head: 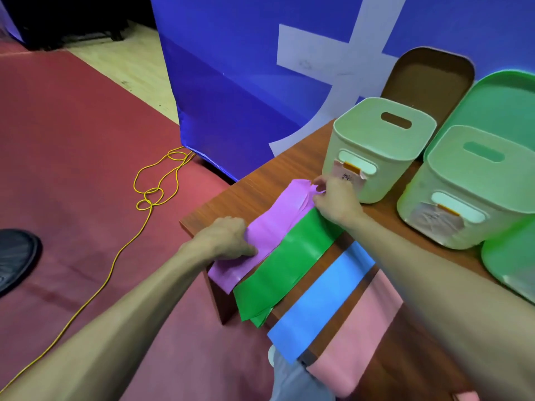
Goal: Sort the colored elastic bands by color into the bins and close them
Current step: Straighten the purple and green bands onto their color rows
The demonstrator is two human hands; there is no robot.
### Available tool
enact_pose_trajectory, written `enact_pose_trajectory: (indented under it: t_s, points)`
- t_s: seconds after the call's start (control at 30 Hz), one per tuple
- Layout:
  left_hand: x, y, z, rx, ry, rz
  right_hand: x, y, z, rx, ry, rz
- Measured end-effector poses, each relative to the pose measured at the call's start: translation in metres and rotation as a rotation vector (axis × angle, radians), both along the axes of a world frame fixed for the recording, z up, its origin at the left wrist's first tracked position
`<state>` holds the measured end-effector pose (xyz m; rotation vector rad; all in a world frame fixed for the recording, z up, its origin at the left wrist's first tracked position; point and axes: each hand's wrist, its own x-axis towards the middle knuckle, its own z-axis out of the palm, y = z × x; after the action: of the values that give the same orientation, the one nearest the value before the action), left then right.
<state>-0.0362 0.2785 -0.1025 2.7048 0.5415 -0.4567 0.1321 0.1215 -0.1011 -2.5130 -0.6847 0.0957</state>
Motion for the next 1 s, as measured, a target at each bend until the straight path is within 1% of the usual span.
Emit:
enact_pose_trajectory:
  t_s: [0.07, 0.13, 0.33, 0.43, 0.53, 0.67, 0.73, 0.8, 0.9, 1.0]
  points:
    - [-0.001, 0.004, 0.001, -0.045, -0.026, 0.042, -0.009, -0.004, -0.001, -0.054, -0.007, 0.074]
    - [-0.002, 0.008, 0.002, -0.049, -0.056, 0.061, -0.014, -0.009, -0.002, -0.101, -0.015, 0.118]
    - [-0.003, 0.023, 0.008, 0.015, -0.159, 0.067, -0.018, -0.010, 0.002, -0.143, 0.010, 0.127]
    - [-0.003, 0.027, 0.004, 0.086, -0.129, 0.004, -0.011, -0.006, 0.004, -0.118, 0.026, 0.071]
    - [-0.001, 0.024, -0.002, 0.180, -0.134, -0.070, 0.000, 0.001, 0.003, -0.036, 0.078, -0.017]
    - [0.002, 0.025, -0.009, 0.116, -0.258, -0.036, 0.012, 0.013, -0.002, 0.082, 0.176, -0.132]
    - [0.005, 0.027, -0.013, 0.065, -0.308, -0.021, 0.017, 0.017, -0.004, 0.106, 0.198, -0.163]
    - [0.007, 0.026, -0.014, 0.035, -0.339, -0.012, 0.021, 0.018, -0.004, 0.096, 0.173, -0.197]
    - [0.009, 0.027, -0.015, 0.021, -0.362, -0.006, 0.026, 0.012, -0.004, -0.007, 0.055, -0.243]
    - [0.009, 0.027, -0.013, 0.013, -0.358, 0.008, 0.024, 0.011, -0.006, -0.068, 0.072, -0.229]
